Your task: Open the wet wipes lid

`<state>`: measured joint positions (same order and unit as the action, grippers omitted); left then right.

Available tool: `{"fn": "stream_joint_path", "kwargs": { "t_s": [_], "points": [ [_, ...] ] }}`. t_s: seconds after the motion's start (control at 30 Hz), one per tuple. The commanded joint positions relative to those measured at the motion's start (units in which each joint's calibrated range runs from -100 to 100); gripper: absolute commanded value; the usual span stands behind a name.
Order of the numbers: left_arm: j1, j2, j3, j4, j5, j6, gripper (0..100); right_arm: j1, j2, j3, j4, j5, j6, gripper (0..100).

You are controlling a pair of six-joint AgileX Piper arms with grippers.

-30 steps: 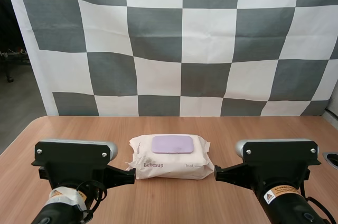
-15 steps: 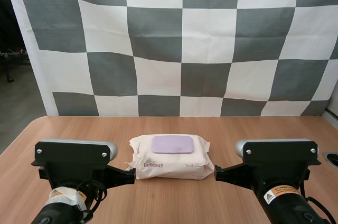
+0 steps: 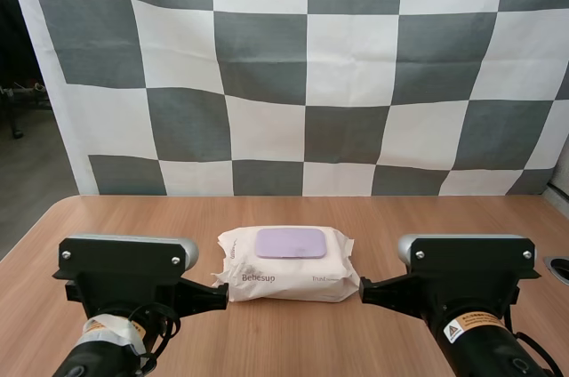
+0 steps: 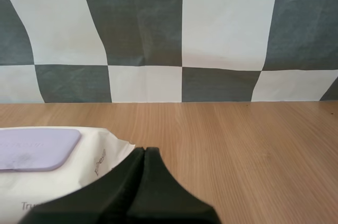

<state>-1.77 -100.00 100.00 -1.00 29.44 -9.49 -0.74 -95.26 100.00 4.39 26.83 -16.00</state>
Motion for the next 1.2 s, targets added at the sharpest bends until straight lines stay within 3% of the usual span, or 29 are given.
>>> {"fn": "stream_joint_path", "kwargs": {
  "t_s": [0.0,0.1,0.23,0.43,0.7,0.8,0.9,1.03,1.17],
  "points": [
    [-0.02,0.00,0.00,-0.02,-0.79,-0.05,0,0.61,0.02,0.00,0.01,-1.62,0.06,0],
    [-0.02,0.00,0.00,-0.02,-9.28,-0.05,0,0.46,0.02,0.00,0.01,-5.68,0.06,0],
    [-0.02,0.00,0.00,-0.02,-33.60,0.30,0,-0.09,0.02,0.00,0.01,-10.00,0.06,0],
    [-0.02,0.00,0.00,-0.02,-66.60,0.30,0,-0.15,0.02,0.00,0.01,-33.14,0.06,0],
    [-0.02,0.00,0.00,-0.02,-75.64,0.30,0,-0.15,0.02,0.00,0.01,-68.22,0.06,0],
    [-0.02,0.00,0.00,1.00,-80.96,4.29,0,-0.23,0.15,0.00,-4.39,-80.73,-2.35,0],
    [-0.02,0.00,-3.27,1.00,-76.66,8.43,0,-0.23,0.15,-1.05,-9.14,-74.10,-6.46,0],
    [-0.02,3.38,-10.11,1.00,-64.03,11.68,0,-0.23,1.39,-10.86,-19.10,-46.38,-6.35,0],
    [-0.02,10.71,-17.41,1.00,-55.24,14.37,0,-0.23,6.65,-20.11,-25.41,-32.60,-6.20,0]
  ]
}}
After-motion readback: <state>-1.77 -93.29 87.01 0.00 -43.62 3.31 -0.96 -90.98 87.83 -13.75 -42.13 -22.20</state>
